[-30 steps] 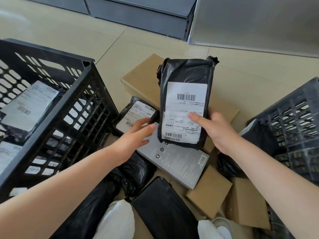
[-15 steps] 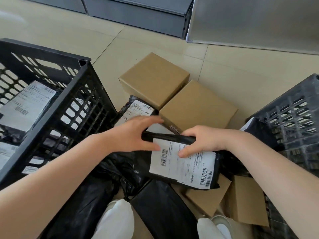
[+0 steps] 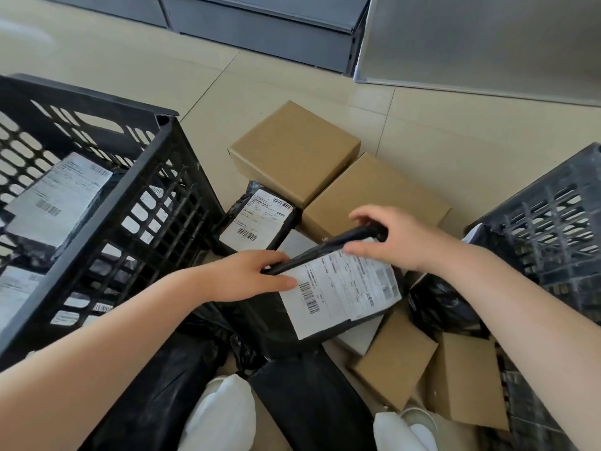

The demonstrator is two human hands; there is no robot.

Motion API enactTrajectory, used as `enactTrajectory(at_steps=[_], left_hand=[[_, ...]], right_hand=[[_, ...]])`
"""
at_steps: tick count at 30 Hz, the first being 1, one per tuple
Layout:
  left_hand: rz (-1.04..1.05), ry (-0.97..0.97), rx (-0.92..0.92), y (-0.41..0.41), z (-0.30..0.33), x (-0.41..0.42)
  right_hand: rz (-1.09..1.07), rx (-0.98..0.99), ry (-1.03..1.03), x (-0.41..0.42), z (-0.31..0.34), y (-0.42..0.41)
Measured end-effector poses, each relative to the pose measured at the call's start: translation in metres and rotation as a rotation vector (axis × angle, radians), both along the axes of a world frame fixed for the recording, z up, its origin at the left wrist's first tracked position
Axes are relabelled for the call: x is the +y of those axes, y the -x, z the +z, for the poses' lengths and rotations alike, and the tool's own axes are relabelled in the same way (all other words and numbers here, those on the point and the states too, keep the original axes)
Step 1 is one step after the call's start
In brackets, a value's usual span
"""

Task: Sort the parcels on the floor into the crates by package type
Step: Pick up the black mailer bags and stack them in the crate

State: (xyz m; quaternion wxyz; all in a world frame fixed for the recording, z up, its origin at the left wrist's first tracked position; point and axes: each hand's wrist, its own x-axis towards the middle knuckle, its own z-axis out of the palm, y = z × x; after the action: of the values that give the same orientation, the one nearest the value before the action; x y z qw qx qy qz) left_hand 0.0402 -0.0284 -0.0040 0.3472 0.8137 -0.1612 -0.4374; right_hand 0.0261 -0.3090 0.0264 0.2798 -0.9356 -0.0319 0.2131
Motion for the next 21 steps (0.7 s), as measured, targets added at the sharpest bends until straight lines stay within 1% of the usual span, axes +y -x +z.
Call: enactTrajectory(at_steps=[4, 7, 11, 16, 18, 21], left_hand=[[0.351, 0.095, -0.025, 0.012, 0.006, 0.016], [0.534, 0.161, -0.110, 0.017, 0.022, 0.031], [0.642, 0.219, -0.246, 0.024, 0.057, 0.056], [0.689, 0.309, -0.281, 0.039, 0.101, 0.095], [0.720, 0.346, -0.316, 0.048, 0.120, 0.117], [0.842, 0.308, -0.362, 0.053, 0.130, 0.147]], right_hand=[[-0.203, -0.184, -0.171, -0.005, 0.005, -0.004], [-0.275, -0.251, -0.242, 0.000, 0.007, 0.001], [-0.210, -0.259, -0.209, 0.017, 0.019, 0.006], [-0.102, -0.312, -0.206, 0.057, 0.039, 0.000], [-0.011, -0.319, -0.202, 0.082, 0.051, -0.005], [0.087, -0.330, -0.197, 0.117, 0.067, -0.011]])
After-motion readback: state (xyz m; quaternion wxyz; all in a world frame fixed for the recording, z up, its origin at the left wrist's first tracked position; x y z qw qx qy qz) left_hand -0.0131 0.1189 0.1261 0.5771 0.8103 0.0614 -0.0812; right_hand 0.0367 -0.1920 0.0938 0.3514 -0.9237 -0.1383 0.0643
